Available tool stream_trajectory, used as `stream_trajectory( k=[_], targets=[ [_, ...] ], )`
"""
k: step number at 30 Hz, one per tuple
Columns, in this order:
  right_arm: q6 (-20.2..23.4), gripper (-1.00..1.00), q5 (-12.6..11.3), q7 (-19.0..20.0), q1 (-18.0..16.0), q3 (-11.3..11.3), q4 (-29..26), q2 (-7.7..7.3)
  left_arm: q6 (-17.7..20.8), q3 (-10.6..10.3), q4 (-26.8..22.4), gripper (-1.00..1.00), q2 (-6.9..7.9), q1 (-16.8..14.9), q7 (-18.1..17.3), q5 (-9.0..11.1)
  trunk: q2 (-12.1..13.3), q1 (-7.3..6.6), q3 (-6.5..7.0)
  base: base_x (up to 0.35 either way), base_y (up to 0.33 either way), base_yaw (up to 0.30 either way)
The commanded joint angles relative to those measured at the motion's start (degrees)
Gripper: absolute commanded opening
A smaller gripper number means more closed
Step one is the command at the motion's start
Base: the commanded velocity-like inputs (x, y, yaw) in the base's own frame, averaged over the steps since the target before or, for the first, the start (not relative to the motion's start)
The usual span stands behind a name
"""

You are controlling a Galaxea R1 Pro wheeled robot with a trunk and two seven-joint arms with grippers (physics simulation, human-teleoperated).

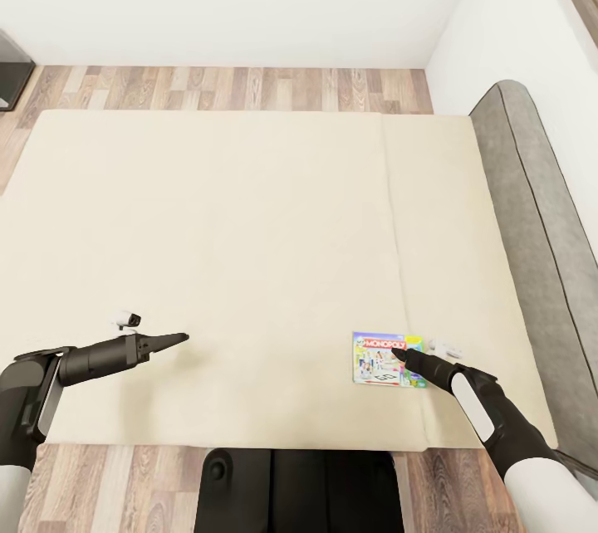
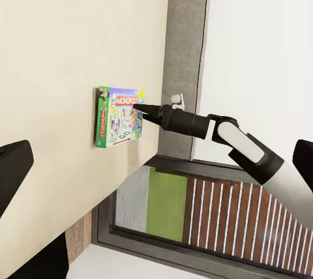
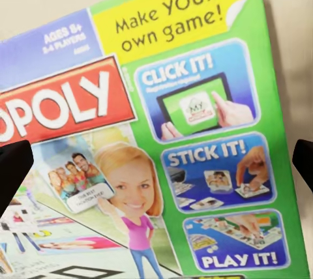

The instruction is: Put all the toys in the child's room - the three board games (two on the bed and one on the table), the two jigsaw puzzles on the table, and the tennis ball on the table - inside the toy box on the table in the child's room.

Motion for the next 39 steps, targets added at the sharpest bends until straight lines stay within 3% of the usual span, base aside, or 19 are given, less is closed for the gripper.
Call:
stream_trajectory(
  k=[1, 33, 39],
  targets=[
    [0.3, 1.00, -0.2, 0.1, 0.0, -0.1, -0.1, -0.01, 0.6, 0.0, 0.0, 1.00, 0.01, 0.0, -0.2, -0.1, -0.1, 0.03, -0.06, 0.000, 0.063, 0.000],
    [0.5, 1.00, -0.2, 0.1, 0.0, -0.1, -0.1, 0.06, 0.6, 0.0, 0.0, 1.00, -0.07, 0.0, -0.2, -0.1, -0.1, 0.03, -0.06, 0.000, 0.050, 0.000],
    [-0.8, 1.00, 0.5, -0.8, 0.6, 0.7, -0.1, 1.47, 0.5, 0.1, 0.1, 1.00, -0.45, 0.0, -0.2, 0.0, -0.1, 0.03, -0.06, 0.000, 0.000, 0.000]
  ],
)
